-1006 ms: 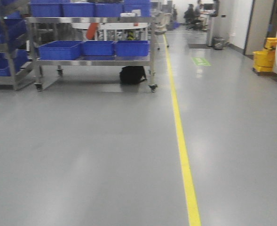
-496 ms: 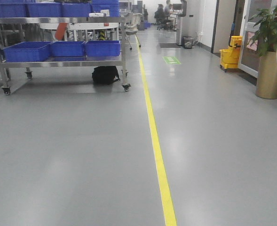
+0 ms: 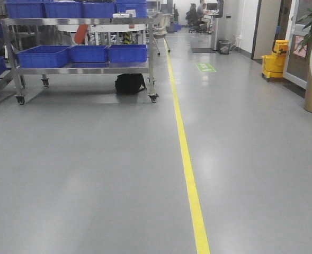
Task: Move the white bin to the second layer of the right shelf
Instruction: 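Drive the base down the aisle carrying the bin in the right gripper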
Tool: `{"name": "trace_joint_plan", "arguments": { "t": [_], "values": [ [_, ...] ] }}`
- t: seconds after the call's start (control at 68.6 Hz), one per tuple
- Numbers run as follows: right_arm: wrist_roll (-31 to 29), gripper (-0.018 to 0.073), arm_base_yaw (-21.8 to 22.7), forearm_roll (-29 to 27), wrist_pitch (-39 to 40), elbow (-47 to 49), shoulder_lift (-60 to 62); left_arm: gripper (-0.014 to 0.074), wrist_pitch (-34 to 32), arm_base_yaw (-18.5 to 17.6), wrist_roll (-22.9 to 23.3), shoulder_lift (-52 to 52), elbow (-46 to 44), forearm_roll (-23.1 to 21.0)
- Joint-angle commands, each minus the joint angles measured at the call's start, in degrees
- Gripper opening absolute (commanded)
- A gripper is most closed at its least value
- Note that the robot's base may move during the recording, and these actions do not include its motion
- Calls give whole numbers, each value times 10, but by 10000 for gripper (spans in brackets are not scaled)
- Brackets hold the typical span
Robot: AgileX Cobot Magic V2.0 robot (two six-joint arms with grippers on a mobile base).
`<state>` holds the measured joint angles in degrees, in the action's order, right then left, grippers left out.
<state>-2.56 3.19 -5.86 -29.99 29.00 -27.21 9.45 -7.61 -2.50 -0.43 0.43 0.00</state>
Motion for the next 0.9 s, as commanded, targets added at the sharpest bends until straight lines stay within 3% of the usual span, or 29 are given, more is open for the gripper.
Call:
{"name": "trace_joint_plan", "arguments": {
  "t": [0.0, 0.889],
  "values": [
    [-3, 60, 3, -5, 57, 17, -1, 85, -50, -2, 3, -8, 21, 0],
    [-3, 60, 3, -5, 57, 17, -1, 85, -50, -2, 3, -8, 21, 0]
  ]
}}
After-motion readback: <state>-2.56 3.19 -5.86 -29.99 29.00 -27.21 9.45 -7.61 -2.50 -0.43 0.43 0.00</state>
